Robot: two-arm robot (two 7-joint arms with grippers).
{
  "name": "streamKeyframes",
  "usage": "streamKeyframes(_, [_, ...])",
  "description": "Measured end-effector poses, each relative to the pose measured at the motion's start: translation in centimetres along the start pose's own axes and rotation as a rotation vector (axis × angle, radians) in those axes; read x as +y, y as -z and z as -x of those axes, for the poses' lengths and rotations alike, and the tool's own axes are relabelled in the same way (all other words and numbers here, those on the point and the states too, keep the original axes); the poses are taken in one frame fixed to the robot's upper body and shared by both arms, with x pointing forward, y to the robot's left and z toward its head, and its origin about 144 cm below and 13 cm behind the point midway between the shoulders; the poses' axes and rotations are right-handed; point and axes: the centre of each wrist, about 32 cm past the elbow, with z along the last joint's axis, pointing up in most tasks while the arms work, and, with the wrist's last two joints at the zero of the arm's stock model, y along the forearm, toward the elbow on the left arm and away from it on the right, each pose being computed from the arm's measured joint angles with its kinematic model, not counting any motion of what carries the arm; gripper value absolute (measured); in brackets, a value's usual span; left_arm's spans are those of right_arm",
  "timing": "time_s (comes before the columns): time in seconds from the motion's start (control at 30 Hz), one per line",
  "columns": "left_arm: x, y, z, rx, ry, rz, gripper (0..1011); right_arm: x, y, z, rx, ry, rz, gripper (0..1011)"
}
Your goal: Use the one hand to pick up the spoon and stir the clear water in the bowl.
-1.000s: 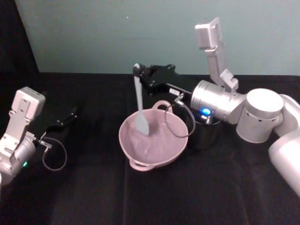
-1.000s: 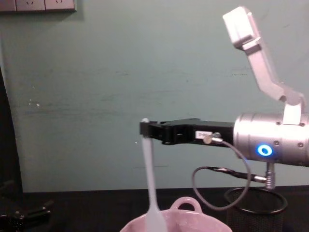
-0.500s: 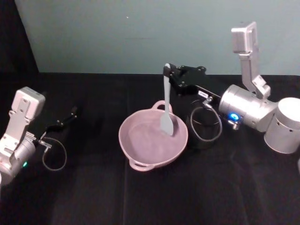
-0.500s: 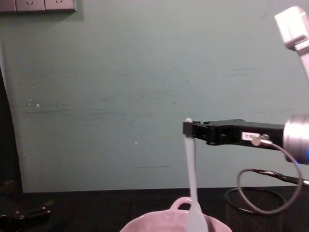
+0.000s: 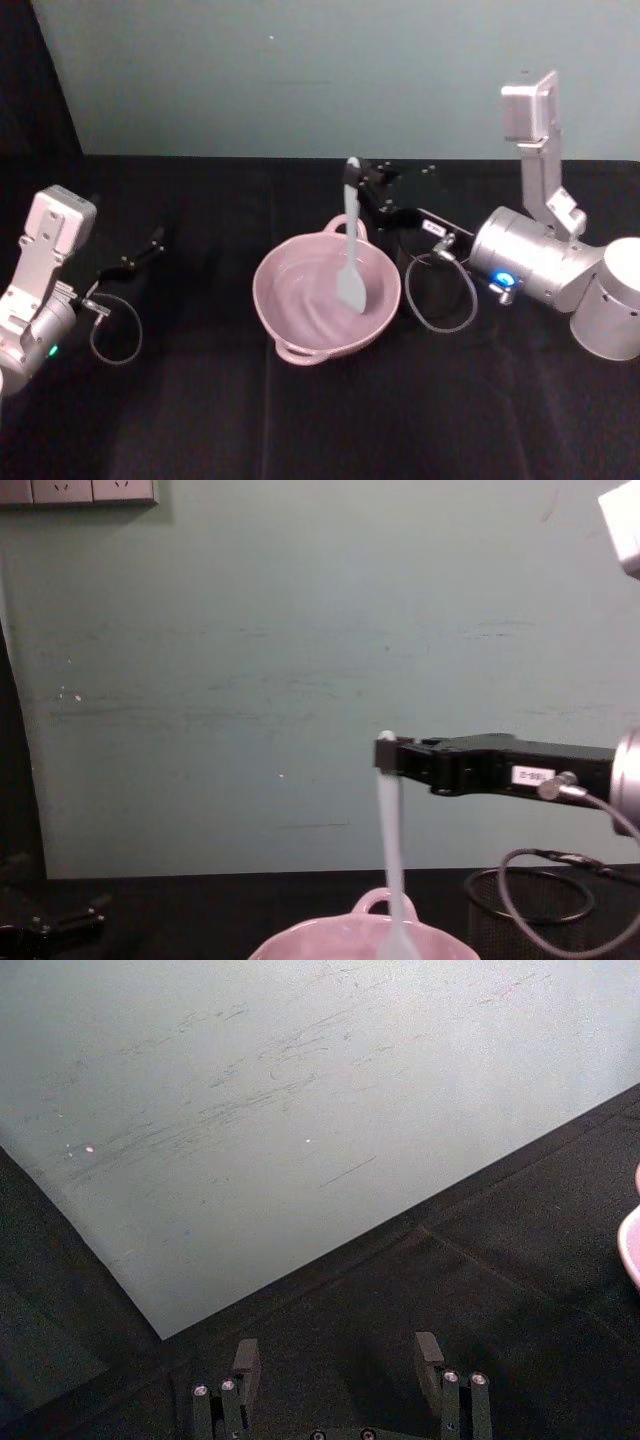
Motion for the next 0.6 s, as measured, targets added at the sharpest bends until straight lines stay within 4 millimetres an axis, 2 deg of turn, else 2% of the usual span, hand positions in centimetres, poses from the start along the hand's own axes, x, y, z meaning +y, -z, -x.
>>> streamKeyframes(0.2, [0.0,0.0,0.0,0.000,0.000,0.000,1011,1.3,0.1,1.1,0.000,-0.053,0.005,97])
streamKeyframes(0.3, [0.0,0.0,0.0,0.000,0.000,0.000,1011,2.8,0.3,1.7,0.005,-0.092,0.013,97])
streamKeyframes(0.6, [0.0,0.0,0.0,0.000,0.000,0.000,1011,5.9,0.3,1.8,0.007,-0.143,0.022,97])
